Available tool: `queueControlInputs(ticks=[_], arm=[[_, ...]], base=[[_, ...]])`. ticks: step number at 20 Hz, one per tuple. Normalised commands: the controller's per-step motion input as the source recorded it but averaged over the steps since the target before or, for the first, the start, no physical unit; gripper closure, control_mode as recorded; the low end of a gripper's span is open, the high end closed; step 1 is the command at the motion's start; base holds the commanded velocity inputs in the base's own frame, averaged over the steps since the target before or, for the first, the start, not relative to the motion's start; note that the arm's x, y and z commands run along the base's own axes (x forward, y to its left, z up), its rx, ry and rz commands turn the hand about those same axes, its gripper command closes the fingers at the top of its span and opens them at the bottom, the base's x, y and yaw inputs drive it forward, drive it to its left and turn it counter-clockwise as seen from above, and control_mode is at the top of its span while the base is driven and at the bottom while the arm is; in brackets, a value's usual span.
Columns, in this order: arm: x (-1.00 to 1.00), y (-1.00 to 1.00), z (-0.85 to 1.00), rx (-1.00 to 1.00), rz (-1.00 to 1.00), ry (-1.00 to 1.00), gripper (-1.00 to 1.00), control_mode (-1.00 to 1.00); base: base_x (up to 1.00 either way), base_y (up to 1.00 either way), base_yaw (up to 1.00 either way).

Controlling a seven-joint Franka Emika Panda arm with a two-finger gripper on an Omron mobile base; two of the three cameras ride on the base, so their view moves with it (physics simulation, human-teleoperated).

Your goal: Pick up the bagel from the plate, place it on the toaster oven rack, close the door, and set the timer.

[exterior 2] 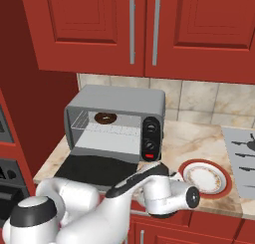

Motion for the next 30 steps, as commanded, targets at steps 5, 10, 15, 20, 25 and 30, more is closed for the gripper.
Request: queueControlInputs(ticks=[5, 10, 15, 20, 25, 30], arm=[[0.0, 0.03, -0.26, 0.11, 0.03, -0.02, -1.0, -1.0], [0.0, 0.15, -0.3, 0.07, 0.0, 0.0, -1.0, -1.0], [0.12, 0.34, -0.11, 0.0, 0.0, 0.0, -1.0, -1.0], [0.33, 0.15, -0.1, 0.0, -0.02, 0.0, -1.0, -1.0], [0.15, 0.04, -0.12, 0.06, 0.04, 0.02, -1.0, -1.0], [-0.05, 0.0, 0.0, 0.21, 0.25, 0.08, -1.0, -1.0]], base=[[0.0, 0.0, 0.0], [0.0, 0.0, 0.0], [0.0, 0.0, 0.0], [0.0, 0.0, 0.0], [0.0, 0.0, 0.0], [0.0, 0.0, 0.0]])
